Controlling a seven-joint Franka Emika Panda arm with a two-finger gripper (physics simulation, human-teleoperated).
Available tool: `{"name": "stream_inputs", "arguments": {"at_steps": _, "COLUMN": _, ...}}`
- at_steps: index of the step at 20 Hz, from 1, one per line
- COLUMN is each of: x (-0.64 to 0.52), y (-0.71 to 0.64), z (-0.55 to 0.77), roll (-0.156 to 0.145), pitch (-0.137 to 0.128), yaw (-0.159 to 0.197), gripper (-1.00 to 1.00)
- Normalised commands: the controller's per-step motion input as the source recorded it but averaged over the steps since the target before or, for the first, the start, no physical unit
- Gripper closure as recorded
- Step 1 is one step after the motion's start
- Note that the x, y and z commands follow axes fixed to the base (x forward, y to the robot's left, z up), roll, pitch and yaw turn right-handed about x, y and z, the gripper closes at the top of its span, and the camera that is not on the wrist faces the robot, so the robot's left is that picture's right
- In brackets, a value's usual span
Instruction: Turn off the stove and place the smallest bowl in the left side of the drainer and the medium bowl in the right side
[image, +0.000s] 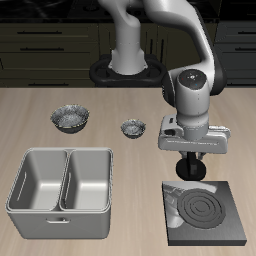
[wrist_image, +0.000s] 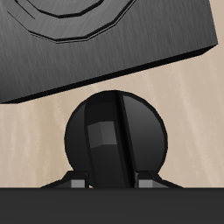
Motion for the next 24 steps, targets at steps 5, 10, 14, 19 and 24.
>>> {"name": "stream_inputs", "arguments": {"at_steps": 5, "x": -0.16, "y": 0.04, "z": 0.24, "roll": 0.013, "pitch": -0.033, "yaw": 0.045, "gripper": -1.0}}
{"name": "stream_inputs", "arguments": {"at_steps": 10, "x": -0.31, "y": -0.02, "z": 0.34, "roll": 0.03, "pitch": -0.062, "yaw": 0.048, "gripper": -1.0}}
{"name": "stream_inputs", "arguments": {"at_steps": 14, "x": -0.3, "y": -0.17, "z": 0.46, "roll": -0.003, "pitch": -0.086, "yaw": 0.061, "gripper": -1.0}}
{"name": "stream_inputs", "arguments": {"at_steps": 19, "x": -0.33, "y": -0.44, "z": 0.46, "roll": -0.058, "pitch": -0.053, "yaw": 0.127, "gripper": -1.0}}
{"name": "stream_inputs", "arguments": {"at_steps": 24, "x": -0.15, "y": -0.42, "z": 0.29, "roll": -0.055, "pitch": -0.031, "yaw": 0.123, "gripper": -1.0}}
